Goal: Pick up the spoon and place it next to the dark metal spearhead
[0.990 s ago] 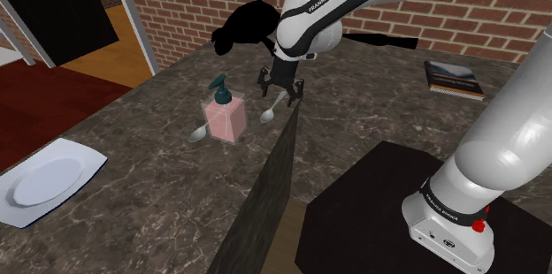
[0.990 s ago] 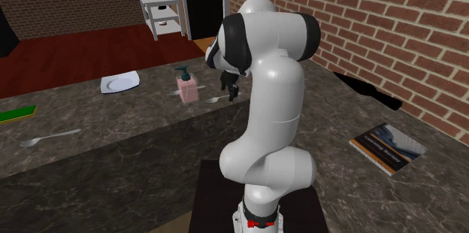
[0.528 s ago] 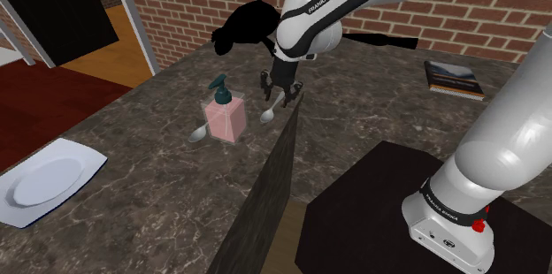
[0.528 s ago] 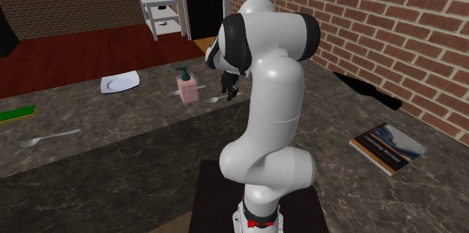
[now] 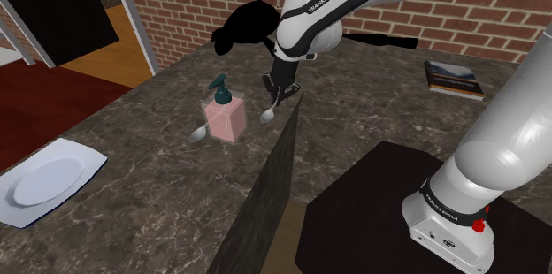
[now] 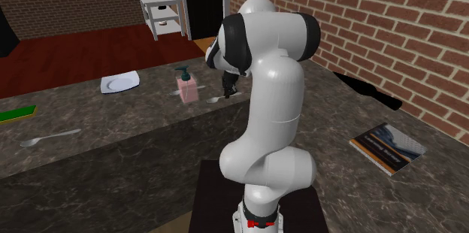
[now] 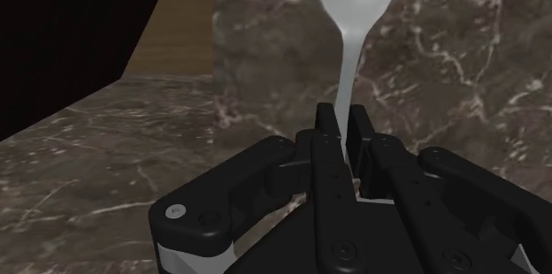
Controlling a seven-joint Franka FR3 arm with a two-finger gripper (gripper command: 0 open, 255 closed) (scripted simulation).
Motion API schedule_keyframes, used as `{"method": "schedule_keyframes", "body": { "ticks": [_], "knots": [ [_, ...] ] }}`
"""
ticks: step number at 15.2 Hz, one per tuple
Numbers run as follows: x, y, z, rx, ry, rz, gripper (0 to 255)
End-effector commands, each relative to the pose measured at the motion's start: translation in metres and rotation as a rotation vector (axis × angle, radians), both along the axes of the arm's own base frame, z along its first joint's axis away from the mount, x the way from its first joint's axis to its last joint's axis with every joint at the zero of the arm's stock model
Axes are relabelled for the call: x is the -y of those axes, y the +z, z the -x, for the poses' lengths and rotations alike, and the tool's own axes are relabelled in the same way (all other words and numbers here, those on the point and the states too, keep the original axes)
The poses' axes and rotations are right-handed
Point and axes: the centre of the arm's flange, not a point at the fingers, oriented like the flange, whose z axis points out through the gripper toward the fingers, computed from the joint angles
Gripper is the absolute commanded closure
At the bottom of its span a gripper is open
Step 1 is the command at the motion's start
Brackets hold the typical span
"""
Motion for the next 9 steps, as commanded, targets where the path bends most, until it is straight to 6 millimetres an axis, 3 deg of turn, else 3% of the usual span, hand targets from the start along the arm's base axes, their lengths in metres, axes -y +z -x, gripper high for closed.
{"method": "schedule_keyframes", "body": {
  "ticks": [1,9],
  "knots": [
    [0.000,-0.001,0.000,0.000,0.001,0.000,255],
    [0.000,0.041,0.000,0.000,0.001,0.000,255]
  ]
}}
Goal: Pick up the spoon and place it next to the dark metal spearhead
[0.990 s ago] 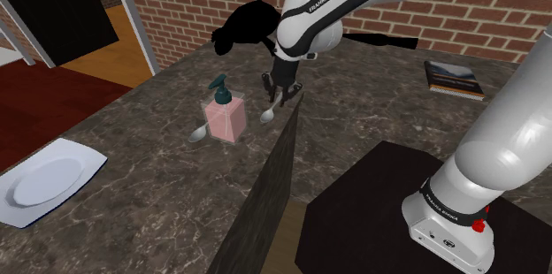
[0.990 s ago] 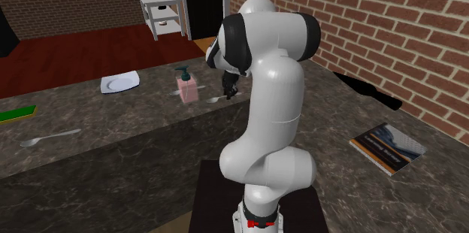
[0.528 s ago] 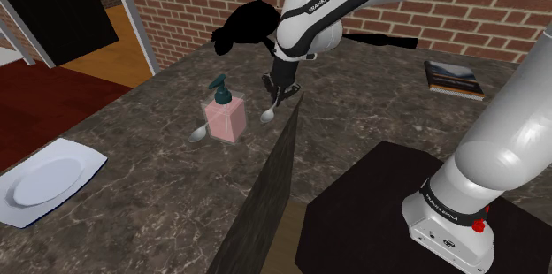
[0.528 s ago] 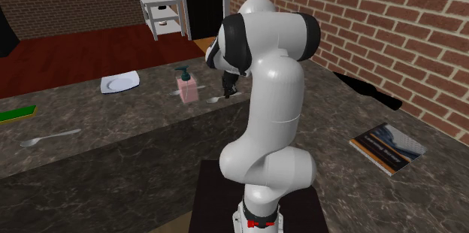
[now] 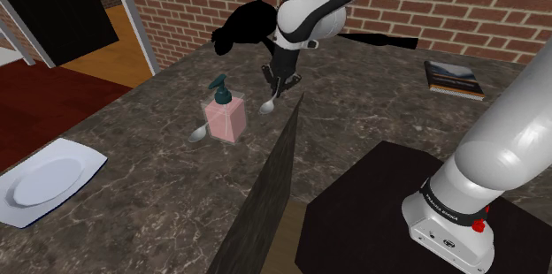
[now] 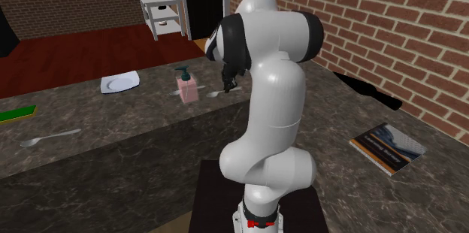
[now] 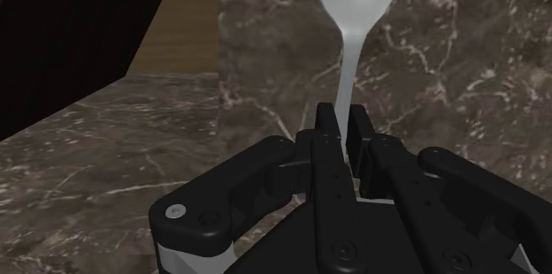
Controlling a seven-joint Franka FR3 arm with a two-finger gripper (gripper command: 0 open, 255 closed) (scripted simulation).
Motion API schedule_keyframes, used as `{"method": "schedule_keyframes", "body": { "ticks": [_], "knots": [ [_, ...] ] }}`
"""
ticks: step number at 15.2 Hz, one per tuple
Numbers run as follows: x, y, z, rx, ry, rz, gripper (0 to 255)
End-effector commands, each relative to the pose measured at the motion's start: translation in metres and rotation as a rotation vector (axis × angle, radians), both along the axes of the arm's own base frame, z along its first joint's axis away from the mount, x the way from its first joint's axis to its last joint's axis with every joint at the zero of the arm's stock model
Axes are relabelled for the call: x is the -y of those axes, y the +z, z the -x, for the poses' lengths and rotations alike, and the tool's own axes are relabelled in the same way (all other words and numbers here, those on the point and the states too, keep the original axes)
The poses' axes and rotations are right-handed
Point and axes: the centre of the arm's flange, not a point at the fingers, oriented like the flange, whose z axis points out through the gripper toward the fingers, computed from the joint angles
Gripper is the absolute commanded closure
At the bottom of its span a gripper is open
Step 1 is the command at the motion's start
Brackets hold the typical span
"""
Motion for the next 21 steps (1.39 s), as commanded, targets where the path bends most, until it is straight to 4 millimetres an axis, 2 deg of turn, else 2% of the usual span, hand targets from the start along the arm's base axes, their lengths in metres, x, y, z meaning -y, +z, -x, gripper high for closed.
{"method": "schedule_keyframes", "body": {
  "ticks": [1,17,21],
  "knots": [
    [0.000,0.011,0.000,0.000,0.000,0.000,255],
    [0.000,0.091,0.000,0.000,0.000,0.000,255],
    [0.052,0.091,-0.009,0.000,0.000,0.000,255]
  ]
}}
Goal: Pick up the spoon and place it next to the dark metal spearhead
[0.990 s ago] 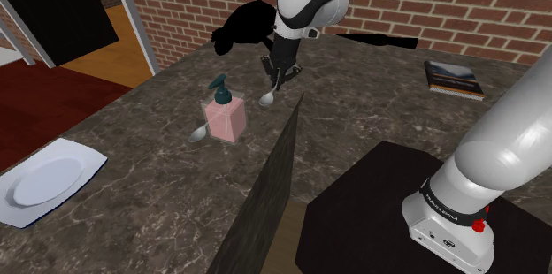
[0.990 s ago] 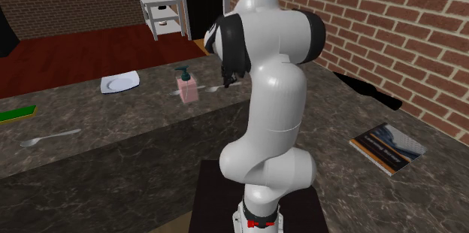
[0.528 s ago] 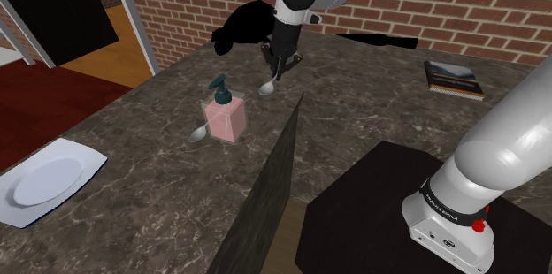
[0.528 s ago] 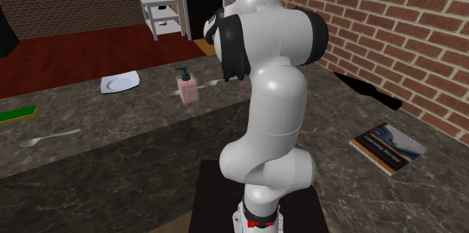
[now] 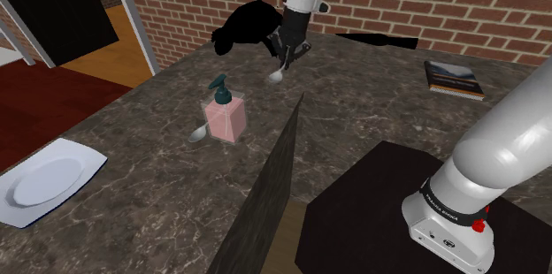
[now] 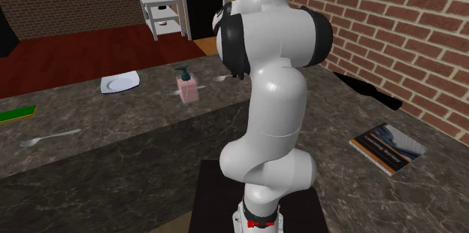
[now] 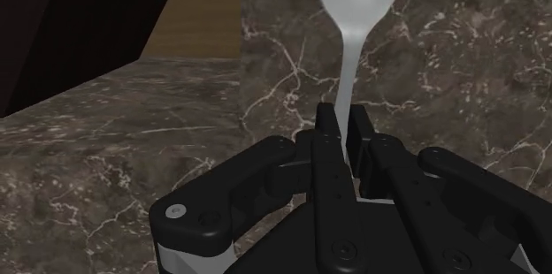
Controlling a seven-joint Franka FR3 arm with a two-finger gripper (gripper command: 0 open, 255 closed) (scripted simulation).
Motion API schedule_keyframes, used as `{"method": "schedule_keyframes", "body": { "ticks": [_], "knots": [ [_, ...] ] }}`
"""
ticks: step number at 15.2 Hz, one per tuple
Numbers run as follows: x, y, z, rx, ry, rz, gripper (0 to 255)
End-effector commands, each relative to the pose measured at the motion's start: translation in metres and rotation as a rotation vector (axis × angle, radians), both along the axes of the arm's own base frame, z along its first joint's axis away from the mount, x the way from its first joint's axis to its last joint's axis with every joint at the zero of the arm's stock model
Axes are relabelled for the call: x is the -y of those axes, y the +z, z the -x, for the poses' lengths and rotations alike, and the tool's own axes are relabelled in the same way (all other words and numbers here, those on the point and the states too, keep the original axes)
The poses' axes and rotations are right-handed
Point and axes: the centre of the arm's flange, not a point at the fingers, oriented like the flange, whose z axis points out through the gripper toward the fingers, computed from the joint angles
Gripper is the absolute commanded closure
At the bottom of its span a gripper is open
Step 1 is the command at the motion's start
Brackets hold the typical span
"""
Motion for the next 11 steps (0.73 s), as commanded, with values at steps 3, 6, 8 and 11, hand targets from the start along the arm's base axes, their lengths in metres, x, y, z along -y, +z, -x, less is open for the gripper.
{"method": "schedule_keyframes", "body": {
  "ticks": [3,6,8,11],
  "knots": [
    [0.052,0.002,-0.008,0.000,0.001,0.000,255],
    [0.091,0.002,-0.014,0.000,0.001,0.000,255],
    [0.117,0.002,-0.018,0.000,0.001,0.000,255],
    [0.156,0.002,-0.025,0.000,0.001,0.000,255]
  ]
}}
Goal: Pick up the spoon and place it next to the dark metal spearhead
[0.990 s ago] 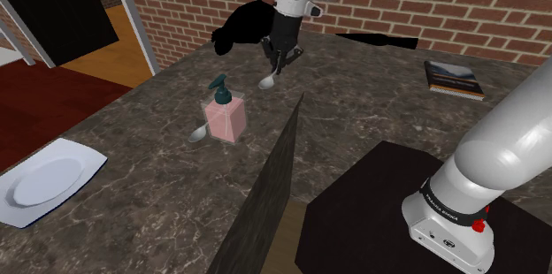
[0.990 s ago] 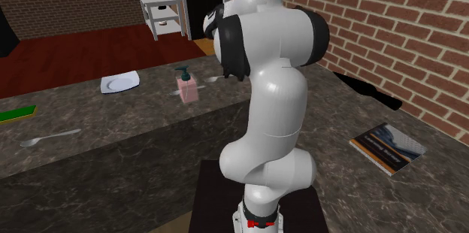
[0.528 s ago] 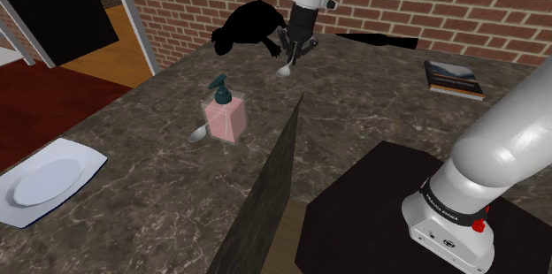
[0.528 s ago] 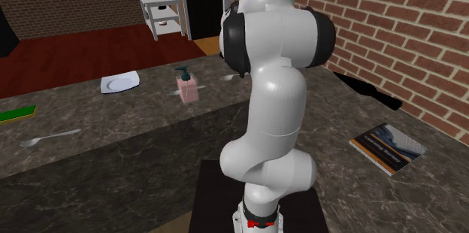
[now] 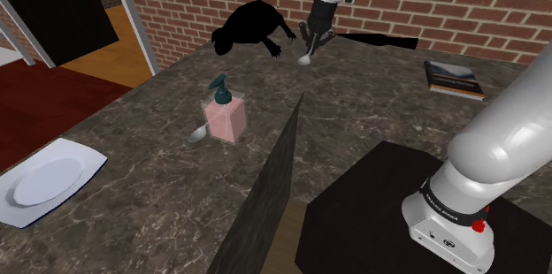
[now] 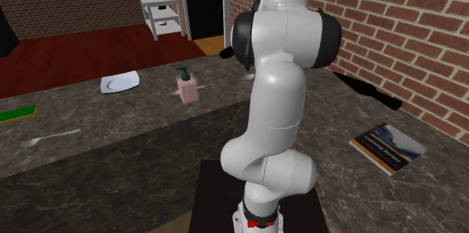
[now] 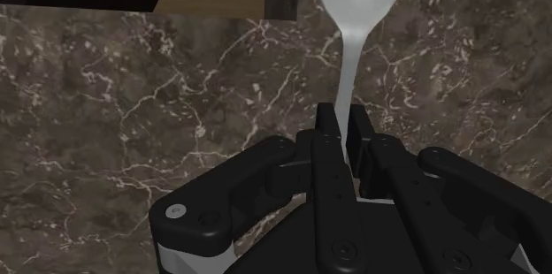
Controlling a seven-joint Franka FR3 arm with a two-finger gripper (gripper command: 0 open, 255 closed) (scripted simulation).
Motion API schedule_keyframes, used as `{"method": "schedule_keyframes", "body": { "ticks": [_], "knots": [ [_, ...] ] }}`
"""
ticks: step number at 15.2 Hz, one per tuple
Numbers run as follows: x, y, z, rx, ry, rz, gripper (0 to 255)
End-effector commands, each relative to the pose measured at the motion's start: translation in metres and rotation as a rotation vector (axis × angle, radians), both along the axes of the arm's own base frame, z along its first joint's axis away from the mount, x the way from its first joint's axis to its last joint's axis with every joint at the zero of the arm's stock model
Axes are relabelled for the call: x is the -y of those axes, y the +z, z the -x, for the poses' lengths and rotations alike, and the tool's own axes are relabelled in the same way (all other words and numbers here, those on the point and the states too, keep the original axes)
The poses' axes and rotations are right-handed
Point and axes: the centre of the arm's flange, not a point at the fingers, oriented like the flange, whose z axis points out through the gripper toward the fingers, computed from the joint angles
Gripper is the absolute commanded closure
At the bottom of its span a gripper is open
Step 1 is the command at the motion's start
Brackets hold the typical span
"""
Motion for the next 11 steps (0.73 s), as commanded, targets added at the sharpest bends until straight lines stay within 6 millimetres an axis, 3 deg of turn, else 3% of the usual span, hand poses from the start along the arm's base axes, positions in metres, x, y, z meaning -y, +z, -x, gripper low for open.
{"method": "schedule_keyframes", "body": {
  "ticks": [1,11],
  "knots": [
    [0.027,0.003,-0.005,0.000,0.001,0.000,255],
    [0.157,0.004,-0.026,0.000,0.001,0.000,255]
  ]
}}
